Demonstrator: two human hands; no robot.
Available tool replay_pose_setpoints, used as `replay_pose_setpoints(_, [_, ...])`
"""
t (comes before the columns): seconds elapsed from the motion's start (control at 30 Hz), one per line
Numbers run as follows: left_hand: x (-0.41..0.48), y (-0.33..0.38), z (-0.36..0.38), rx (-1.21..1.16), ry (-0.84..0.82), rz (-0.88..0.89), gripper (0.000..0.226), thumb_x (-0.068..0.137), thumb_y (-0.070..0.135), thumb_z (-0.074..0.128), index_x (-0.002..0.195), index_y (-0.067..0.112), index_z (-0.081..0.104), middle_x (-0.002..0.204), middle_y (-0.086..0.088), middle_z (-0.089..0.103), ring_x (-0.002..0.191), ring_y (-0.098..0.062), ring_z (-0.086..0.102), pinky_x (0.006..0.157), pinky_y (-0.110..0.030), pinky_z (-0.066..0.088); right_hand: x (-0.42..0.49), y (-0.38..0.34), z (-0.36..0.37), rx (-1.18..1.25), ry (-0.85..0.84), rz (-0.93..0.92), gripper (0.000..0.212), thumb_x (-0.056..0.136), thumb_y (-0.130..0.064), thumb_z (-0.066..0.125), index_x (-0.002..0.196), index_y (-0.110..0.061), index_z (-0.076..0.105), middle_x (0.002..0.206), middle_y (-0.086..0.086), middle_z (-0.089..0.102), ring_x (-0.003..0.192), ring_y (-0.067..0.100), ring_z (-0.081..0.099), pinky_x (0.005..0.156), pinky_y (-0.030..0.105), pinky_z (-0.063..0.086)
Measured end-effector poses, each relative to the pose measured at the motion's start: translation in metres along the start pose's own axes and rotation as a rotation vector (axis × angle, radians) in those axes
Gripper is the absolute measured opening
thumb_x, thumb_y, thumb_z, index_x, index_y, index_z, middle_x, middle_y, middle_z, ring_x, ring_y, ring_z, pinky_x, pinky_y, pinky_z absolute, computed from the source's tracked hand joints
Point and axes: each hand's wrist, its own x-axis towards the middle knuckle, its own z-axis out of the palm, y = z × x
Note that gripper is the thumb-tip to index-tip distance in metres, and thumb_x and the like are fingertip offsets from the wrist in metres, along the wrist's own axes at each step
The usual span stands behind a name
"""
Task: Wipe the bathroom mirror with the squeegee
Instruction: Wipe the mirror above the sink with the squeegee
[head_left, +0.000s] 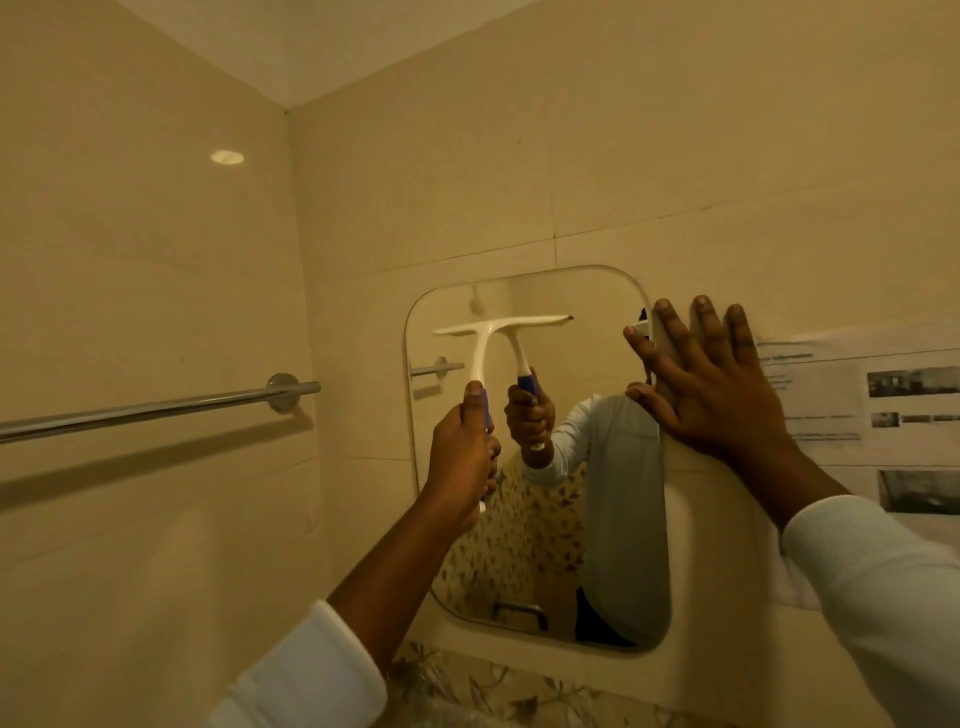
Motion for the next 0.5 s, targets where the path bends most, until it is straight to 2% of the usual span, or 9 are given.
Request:
replay_pose_setpoints(0.2, [-0.023, -0.051, -0.01, 0.016, 0.019, 0.019, 0.056, 0.092, 0.076, 0.045, 0.078, 0.022, 0.055, 0.056, 0.005, 0.044, 0.04, -0.009, 0.034, 0.039, -0.022, 0.028, 0.0, 0.0, 0.003, 0.004, 0.007, 0.005, 0.082, 0.098, -0.074, 0.023, 0.166, -0.031, 0.011, 0.174, 0.012, 0.0, 0.159, 0.043, -0.003, 0.123, 0.068, 0.011])
replay_pose_setpoints(0.3, [-0.035, -0.071, -0.015, 0.007, 0.034, -0.007, 0.047, 0.097, 0.067, 0.045, 0.082, 0.025, 0.061, 0.057, 0.004, 0.045, 0.042, -0.009, 0.035, 0.039, -0.022, 0.029, 0.001, 0.0, 0.005, 0.0, 0.007, 0.007, 0.082, 0.098, -0.074, 0.023, 0.166, -0.031, 0.01, 0.174, 0.012, -0.001, 0.159, 0.043, -0.003, 0.124, 0.068, 0.011])
replay_pose_setpoints(0.5, [-0.065, -0.107, -0.02, 0.049, 0.065, -0.12, 0.049, 0.098, 0.062, 0.045, 0.083, 0.017, 0.057, 0.061, 0.001, 0.042, 0.044, -0.008, 0.035, 0.04, -0.025, 0.029, 0.001, 0.0, 0.006, 0.001, 0.015, 0.012, 0.08, 0.098, -0.073, 0.024, 0.166, -0.032, 0.01, 0.174, 0.011, -0.001, 0.159, 0.042, -0.004, 0.123, 0.068, 0.012])
